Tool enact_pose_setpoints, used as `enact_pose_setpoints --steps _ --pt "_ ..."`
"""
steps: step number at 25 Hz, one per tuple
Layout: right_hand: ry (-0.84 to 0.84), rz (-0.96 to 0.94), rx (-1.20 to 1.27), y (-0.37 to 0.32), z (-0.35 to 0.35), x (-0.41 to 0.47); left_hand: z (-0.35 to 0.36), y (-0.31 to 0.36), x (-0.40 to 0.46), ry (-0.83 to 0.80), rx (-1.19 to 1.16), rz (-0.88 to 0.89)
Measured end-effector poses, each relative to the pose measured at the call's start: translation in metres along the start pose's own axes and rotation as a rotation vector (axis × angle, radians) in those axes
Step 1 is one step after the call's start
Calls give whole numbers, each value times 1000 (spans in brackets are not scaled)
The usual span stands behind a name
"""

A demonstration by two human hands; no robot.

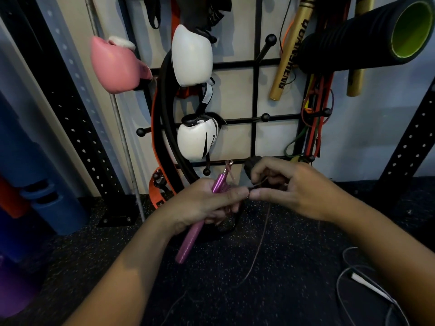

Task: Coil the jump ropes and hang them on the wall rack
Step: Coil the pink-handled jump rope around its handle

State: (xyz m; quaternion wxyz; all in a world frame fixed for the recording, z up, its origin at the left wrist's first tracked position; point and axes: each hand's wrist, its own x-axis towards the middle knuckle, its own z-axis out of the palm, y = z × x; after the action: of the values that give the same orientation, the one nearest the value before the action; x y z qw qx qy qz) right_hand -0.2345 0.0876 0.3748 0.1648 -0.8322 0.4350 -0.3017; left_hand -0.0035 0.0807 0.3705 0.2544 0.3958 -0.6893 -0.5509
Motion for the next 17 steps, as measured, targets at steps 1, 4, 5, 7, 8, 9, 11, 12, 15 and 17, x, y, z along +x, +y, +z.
enact_pose_setpoints --steps 1,4,5,7,8,9,11,12,15,17 --pt "19 -26 -36 1 -1 0 -2 -2 0 1 -13 9" --pt "159 -11 -208 7 -15 -1 -10 -7 -1 -1 38 0" --pt "203 12 -210 11 -20 -3 -13 -7 -1 -18 69 -9" --pt "247 33 -177 16 -26 -4 -15 -4 -3 -80 99 -25" --pt "240 39 -164 16 -25 -4 -14 -3 -4 -111 94 -28" --pt "223 39 -154 17 -22 -3 -12 -2 -5 -131 70 -26" --pt "169 46 -89 15 -16 -1 -7 -4 -5 -126 -54 -2" --pt "138 52 -27 14 -15 -1 -7 -5 -4 -113 -141 24" --pt "59 46 148 16 -14 -3 -11 -5 -2 -68 -346 96" --pt "47 21 144 16 -8 -2 -13 -4 -2 -34 -371 122"
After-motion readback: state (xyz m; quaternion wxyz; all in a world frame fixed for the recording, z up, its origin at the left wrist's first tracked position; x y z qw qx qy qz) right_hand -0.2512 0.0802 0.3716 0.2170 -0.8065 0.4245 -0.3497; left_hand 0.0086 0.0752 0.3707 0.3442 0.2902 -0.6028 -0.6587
